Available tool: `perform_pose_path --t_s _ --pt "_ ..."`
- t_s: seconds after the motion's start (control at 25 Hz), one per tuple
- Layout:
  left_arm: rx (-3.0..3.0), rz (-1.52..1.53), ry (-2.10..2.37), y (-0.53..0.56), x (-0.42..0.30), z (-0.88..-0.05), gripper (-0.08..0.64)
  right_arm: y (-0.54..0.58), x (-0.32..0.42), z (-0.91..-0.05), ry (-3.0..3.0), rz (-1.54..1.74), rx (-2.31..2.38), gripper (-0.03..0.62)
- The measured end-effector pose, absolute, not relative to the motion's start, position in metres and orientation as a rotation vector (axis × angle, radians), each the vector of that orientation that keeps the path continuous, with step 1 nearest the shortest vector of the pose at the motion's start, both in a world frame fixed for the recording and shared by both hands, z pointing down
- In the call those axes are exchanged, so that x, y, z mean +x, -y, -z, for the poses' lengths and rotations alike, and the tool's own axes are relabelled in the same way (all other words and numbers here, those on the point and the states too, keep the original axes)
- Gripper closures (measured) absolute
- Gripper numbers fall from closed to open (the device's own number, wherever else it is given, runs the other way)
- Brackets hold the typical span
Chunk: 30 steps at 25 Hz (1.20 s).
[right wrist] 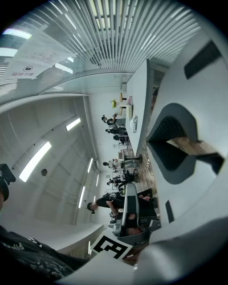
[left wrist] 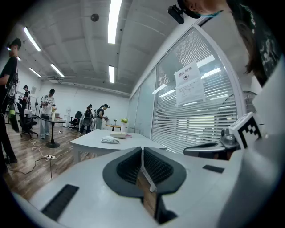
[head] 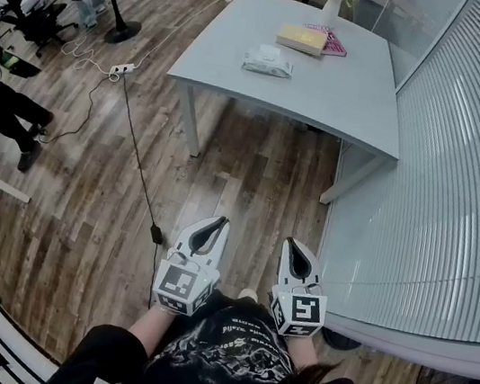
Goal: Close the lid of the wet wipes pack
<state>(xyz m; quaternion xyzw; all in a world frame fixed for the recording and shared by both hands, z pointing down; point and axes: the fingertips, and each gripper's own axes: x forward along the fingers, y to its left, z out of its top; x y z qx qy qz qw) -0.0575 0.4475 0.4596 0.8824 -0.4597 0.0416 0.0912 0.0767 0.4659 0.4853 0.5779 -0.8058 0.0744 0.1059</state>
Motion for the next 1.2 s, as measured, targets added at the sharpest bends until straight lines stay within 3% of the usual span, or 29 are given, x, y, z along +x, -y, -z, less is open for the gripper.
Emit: perform_pose_path --t_s 0.88,1.2 --pt "2.612 -0.114 1.345 -0.459 -0.111 -0.475 0.541 -0.477 0.046 -0.496 2.348 -0.306 1.827 0.594" --pt "2.566 -0.112 1.387 -0.420 -0.108 -0.483 0.541 -0.434 0.053 -0.505 2.369 -0.325 1.784 0.594"
